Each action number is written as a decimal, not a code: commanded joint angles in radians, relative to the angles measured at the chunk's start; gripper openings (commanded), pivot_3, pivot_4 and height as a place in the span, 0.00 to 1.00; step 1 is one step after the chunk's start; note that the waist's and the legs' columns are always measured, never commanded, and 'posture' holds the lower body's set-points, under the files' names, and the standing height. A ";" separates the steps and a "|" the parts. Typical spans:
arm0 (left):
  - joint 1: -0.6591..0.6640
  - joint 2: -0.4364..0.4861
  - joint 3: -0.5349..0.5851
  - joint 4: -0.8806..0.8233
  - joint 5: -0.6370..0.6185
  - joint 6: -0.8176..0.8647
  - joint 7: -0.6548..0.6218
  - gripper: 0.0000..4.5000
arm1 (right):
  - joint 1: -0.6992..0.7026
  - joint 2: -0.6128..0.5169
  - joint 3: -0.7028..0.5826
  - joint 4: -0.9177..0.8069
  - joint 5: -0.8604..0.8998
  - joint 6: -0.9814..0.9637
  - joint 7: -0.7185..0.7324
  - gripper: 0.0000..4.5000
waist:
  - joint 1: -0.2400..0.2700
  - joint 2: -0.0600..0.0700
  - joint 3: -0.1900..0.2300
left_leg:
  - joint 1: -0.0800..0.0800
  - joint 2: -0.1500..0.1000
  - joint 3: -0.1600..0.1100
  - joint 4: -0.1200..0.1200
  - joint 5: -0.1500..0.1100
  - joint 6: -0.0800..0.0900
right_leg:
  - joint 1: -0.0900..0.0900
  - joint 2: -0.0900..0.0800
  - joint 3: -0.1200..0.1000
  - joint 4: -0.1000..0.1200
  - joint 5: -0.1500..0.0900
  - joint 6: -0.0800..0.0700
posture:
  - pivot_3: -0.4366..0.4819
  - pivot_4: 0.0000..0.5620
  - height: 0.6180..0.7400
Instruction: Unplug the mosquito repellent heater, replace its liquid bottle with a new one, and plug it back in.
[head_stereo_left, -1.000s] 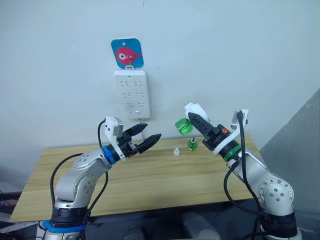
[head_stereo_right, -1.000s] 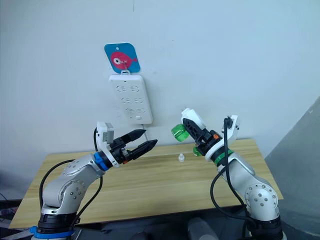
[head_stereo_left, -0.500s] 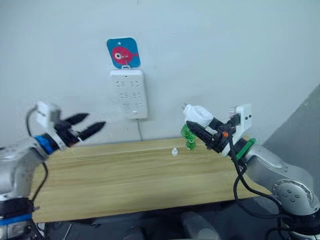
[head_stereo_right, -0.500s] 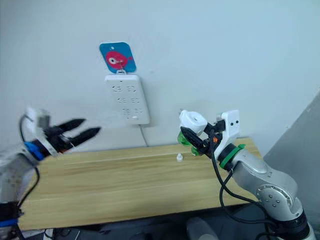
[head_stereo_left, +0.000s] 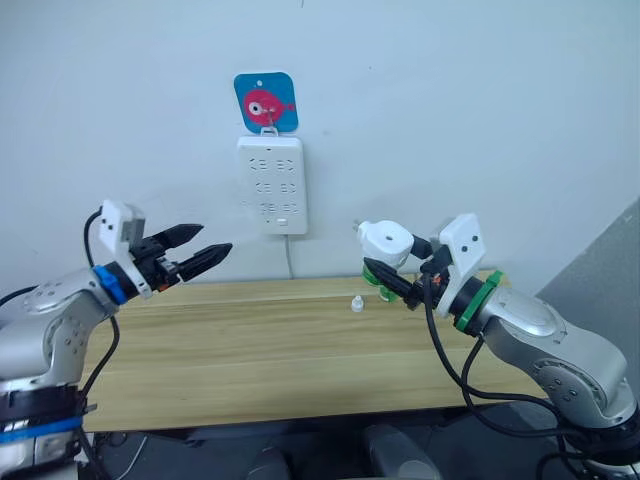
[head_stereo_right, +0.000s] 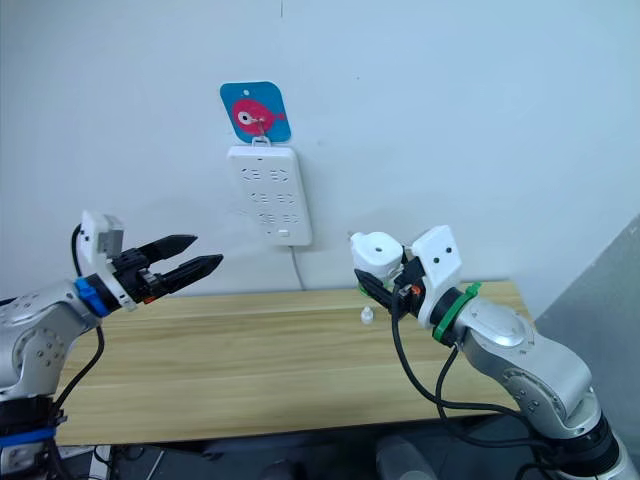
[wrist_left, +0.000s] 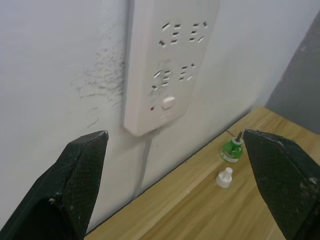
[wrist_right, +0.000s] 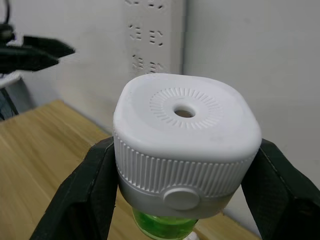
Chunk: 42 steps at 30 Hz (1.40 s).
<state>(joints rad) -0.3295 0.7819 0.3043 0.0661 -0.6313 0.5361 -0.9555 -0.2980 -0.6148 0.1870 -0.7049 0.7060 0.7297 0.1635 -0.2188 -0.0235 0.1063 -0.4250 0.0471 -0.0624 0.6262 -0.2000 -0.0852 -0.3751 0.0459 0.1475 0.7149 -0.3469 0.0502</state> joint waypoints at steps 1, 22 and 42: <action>-0.091 0.009 -0.042 0.086 0.055 -0.057 -0.038 1.00 | -0.032 -0.022 0.036 -0.055 -0.089 -0.016 0.055 0.68 | 0.000 0.000 0.000 | 0.000 0.000 0.000 0.000 0.000 0.000 | 0.000 0.000 0.000 0.000 0.000 0.000 | 0.26 0.15 1.00; -0.279 -0.157 -0.120 0.371 0.217 -0.332 -0.034 1.00 | -0.016 0.083 0.083 -0.059 -0.283 0.028 0.118 0.68 | -0.003 -0.001 0.002 | 0.000 0.000 -0.003 0.002 0.000 0.000 | 0.001 0.001 -0.002 0.000 0.000 0.000 | 0.23 0.17 1.00; -0.455 -0.173 -0.191 0.621 0.297 -0.377 -0.182 0.58 | -0.031 0.130 0.049 -0.085 -0.275 0.108 0.164 0.68 | -0.006 -0.001 0.003 | -0.001 0.000 -0.004 0.001 0.000 0.000 | 0.001 0.001 -0.003 0.000 0.000 0.000 | 0.22 0.18 1.00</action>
<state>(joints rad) -0.7520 0.6015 0.1165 0.6904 -0.3328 0.1667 -1.1073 -0.3023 -0.4926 0.2626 -0.7398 0.4196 0.8391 0.3211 -0.2245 -0.0246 0.1091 -0.4257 0.0472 -0.0663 0.6274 -0.2000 -0.0851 -0.3739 0.0470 0.1442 0.7147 -0.3469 0.0503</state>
